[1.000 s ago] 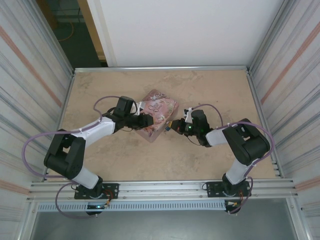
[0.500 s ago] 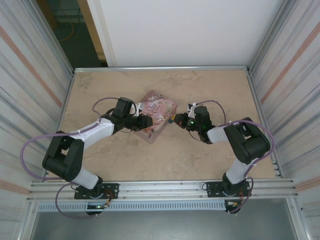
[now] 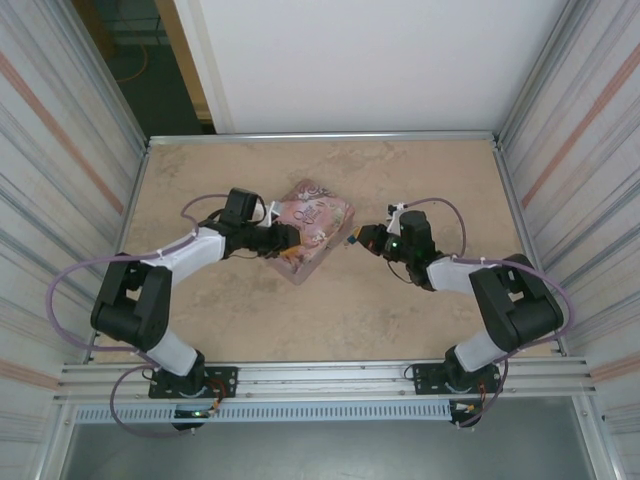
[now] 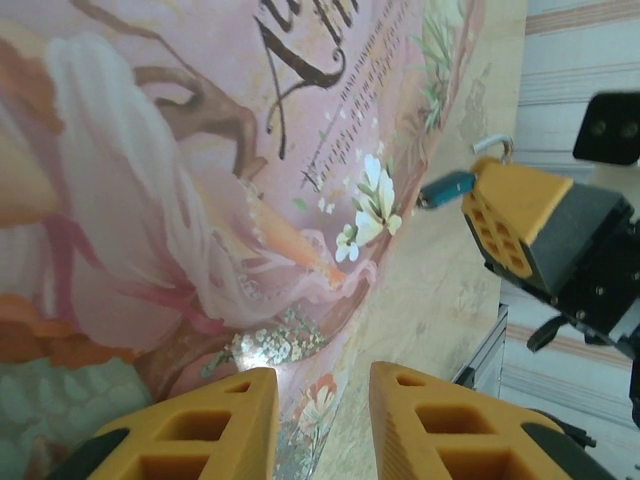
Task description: Unlock the padlock with the key
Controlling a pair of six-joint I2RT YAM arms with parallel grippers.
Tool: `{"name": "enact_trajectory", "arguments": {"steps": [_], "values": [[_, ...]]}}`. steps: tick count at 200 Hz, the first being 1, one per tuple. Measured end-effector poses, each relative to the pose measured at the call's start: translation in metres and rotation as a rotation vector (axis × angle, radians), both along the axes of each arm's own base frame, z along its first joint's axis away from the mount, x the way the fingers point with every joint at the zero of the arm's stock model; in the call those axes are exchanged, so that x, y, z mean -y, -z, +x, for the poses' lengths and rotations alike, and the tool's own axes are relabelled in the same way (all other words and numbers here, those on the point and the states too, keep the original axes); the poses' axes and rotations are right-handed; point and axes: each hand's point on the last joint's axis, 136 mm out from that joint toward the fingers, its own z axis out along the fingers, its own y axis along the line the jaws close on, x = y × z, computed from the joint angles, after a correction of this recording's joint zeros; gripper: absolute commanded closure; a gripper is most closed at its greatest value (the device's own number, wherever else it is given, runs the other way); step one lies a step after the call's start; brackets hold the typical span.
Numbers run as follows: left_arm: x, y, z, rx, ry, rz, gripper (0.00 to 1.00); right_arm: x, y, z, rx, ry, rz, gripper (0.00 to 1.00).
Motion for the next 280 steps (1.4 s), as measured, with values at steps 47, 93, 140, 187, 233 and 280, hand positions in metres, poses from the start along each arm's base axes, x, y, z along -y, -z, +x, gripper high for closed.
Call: {"name": "enact_trajectory", "arguments": {"steps": [47,93,140,187,233,280], "values": [[-0.003,-0.001,0.030,-0.002,-0.013,0.014,0.68,0.015,-0.016,-0.014,0.029,-0.001,-0.065,1.00],[0.000,-0.003,0.044,0.013,0.001,0.026,0.66,0.027,-0.028,-0.029,0.049,-0.008,-0.129,1.00],[-0.002,-0.006,0.049,0.033,0.002,0.058,0.64,0.036,-0.024,-0.046,0.012,-0.025,-0.189,1.00],[-0.010,-0.021,0.051,0.085,-0.008,0.092,0.63,0.034,-0.023,-0.057,-0.039,-0.063,-0.202,1.00],[-0.021,-0.079,0.046,0.270,-0.034,0.097,0.62,0.031,-0.020,-0.068,-0.094,-0.107,-0.195,1.00],[-0.052,-0.111,0.021,0.429,-0.113,0.180,0.62,0.028,-0.028,-0.075,-0.136,-0.133,-0.193,1.00]]}}
